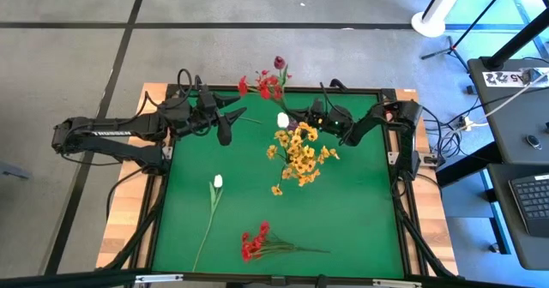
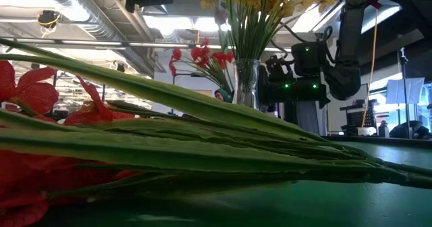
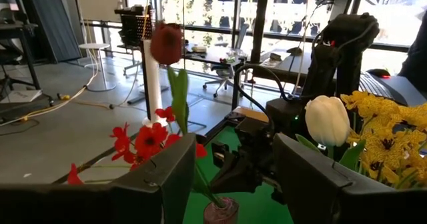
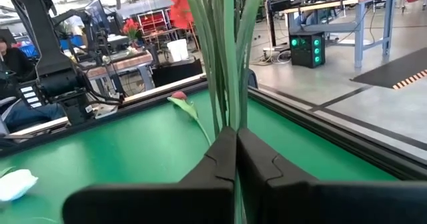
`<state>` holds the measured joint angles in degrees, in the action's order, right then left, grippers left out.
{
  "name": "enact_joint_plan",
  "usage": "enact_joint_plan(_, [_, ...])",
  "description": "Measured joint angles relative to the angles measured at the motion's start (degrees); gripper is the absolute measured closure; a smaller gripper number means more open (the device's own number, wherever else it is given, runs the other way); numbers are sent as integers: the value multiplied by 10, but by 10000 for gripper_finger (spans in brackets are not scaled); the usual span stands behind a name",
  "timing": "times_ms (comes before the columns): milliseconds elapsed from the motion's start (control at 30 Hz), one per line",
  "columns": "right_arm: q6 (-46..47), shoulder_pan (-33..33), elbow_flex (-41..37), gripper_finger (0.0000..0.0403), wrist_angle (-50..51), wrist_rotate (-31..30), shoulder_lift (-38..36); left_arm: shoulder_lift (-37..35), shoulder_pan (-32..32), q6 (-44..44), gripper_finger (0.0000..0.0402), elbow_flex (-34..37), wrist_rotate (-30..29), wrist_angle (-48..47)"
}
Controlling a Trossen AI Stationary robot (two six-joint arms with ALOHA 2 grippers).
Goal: Sort flowers into vase by color
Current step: Put the bottom red tulip into the violet vase, then put the red flowers into the violet vase
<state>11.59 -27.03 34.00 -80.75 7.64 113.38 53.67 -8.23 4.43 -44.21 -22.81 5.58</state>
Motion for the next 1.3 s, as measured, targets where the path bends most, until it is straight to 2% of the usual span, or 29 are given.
enact_joint_plan(233, [-14, 0, -7, 388, 1, 5, -1, 0, 0, 0, 206, 0, 0, -1])
enact_joint_plan(567, [-13, -8, -61, 387, -9, -5, -2, 0, 0, -2, 206, 0, 0, -9])
enact_joint_plan(733, [-14, -8, -66, 386, -21, 35, -1, 0, 0, -3, 206, 0, 0, -9])
enact_joint_plan(867, [-14, -8, -67, 379, -23, 45, -3, 0, 0, -3, 206, 0, 0, -9])
enact_joint_plan(1000, [-14, -8, -67, 339, -24, 45, -3, 0, 0, -3, 206, 0, 0, -14])
enact_joint_plan(1300, [-14, -8, -67, 207, -25, 54, -4, 0, 0, 0, 206, 0, 0, -26])
